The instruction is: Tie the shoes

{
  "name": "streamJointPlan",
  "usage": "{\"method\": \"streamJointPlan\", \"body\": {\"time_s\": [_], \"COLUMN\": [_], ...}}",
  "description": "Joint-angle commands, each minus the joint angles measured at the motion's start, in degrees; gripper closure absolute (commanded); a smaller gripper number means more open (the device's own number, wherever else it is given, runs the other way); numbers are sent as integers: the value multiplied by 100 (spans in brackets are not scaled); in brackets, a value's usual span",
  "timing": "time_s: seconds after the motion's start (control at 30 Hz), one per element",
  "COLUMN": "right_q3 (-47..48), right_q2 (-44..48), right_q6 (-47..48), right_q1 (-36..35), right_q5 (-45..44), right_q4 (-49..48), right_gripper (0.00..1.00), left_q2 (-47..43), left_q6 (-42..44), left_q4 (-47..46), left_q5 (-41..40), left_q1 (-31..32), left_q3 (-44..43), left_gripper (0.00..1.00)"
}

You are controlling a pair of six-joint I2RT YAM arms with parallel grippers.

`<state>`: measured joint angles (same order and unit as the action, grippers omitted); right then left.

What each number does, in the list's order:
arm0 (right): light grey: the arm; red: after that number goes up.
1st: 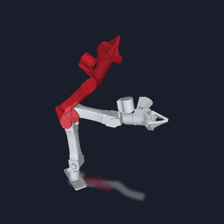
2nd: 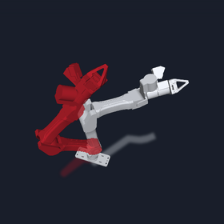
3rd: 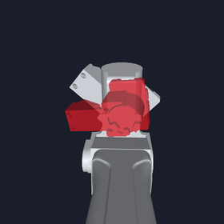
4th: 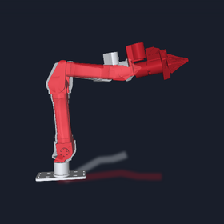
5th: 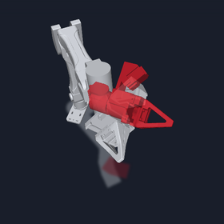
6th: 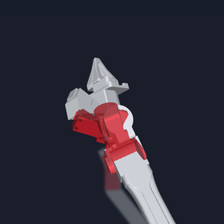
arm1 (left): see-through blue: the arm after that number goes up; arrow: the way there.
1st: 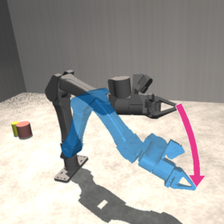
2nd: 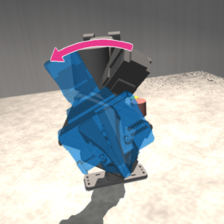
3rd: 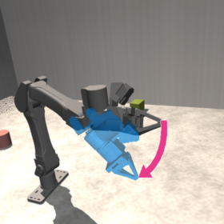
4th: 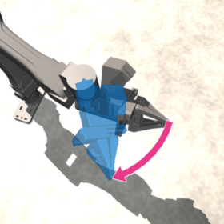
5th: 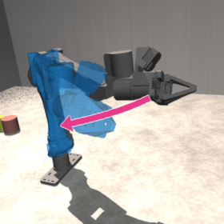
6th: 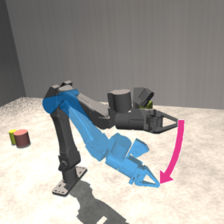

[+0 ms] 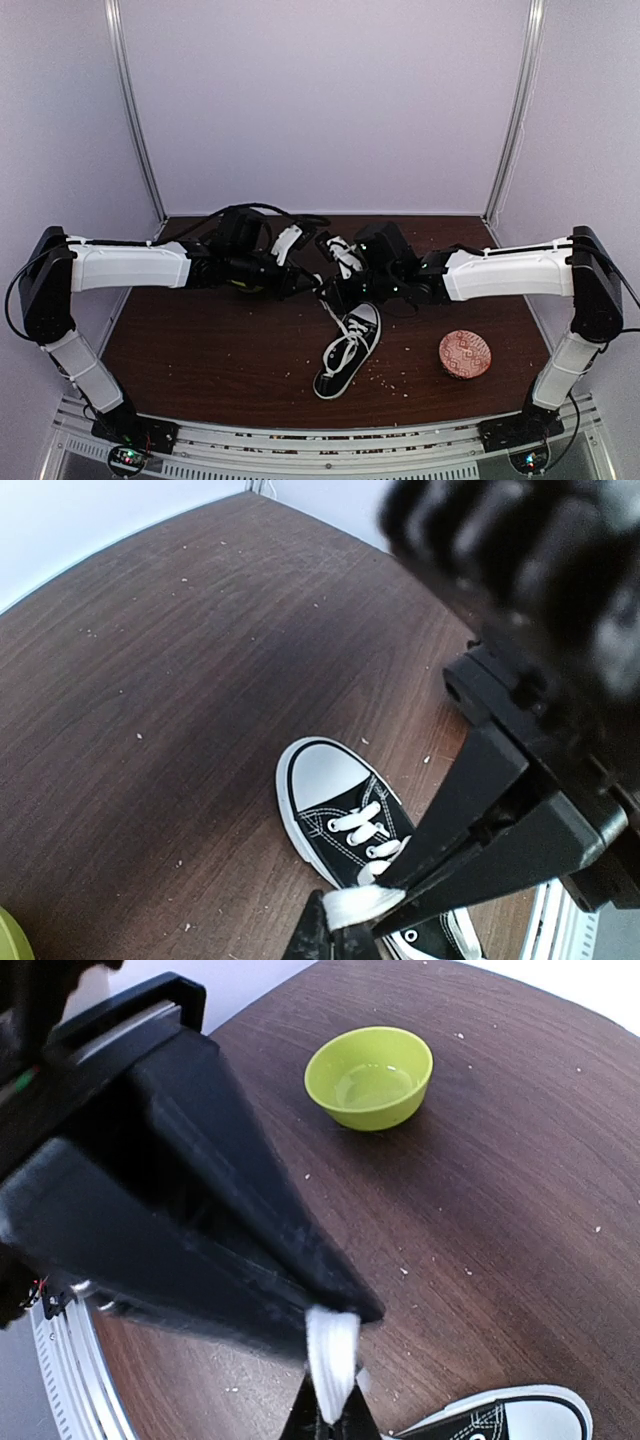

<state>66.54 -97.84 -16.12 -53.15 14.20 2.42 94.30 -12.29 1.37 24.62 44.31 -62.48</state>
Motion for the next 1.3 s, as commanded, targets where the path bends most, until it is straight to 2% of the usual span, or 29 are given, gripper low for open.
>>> {"method": "streamJointPlan", "body": {"time_s": [0.0,0.07,0.1,0.13,0.27,0.5,0.7,0.93,1.13,1.23,1.27], "right_q3": [-300,-626,-759,-898,-1312,-1560,-1637,-1733,-1853,-1925,-1944], "right_q2": [362,589,693,807,1088,1256,1359,1383,1527,1649,1694], "right_q6": [-7,-208,-307,-435,-700,-873,-949,-1007,-1048,-1087,-1107], "right_q1": [54,85,107,123,174,208,212,217,229,242,239], "right_q5": [-332,-672,-767,-845,-987,-1011,-1009,-963,-1073,-1146,-1185], "right_q4": [-42,-112,-137,-185,-314,-450,-543,-649,-641,-609,-564], "right_gripper": [100,100,100,100,100,100,100,100,100,100,100], "left_q2": [-8,-92,-130,-153,-40,666,1017,1235,1281,1194,1118], "left_q6": [-122,-313,-414,-500,-852,-1056,-1126,-1195,-1270,-1346,-1400], "left_q4": [-316,-575,-691,-775,-1109,-945,-642,-655,-762,-937,-1042], "left_q5": [-14,-21,-51,-81,-156,-241,-555,-559,-357,-284,-343], "left_q1": [-30,-1,41,87,472,1023,1044,1044,1045,1044,1044], "left_q3": [30,262,395,515,878,711,517,435,453,567,642], "left_gripper": [69,53,41,39,39,42,49,56,80,98,100]}}
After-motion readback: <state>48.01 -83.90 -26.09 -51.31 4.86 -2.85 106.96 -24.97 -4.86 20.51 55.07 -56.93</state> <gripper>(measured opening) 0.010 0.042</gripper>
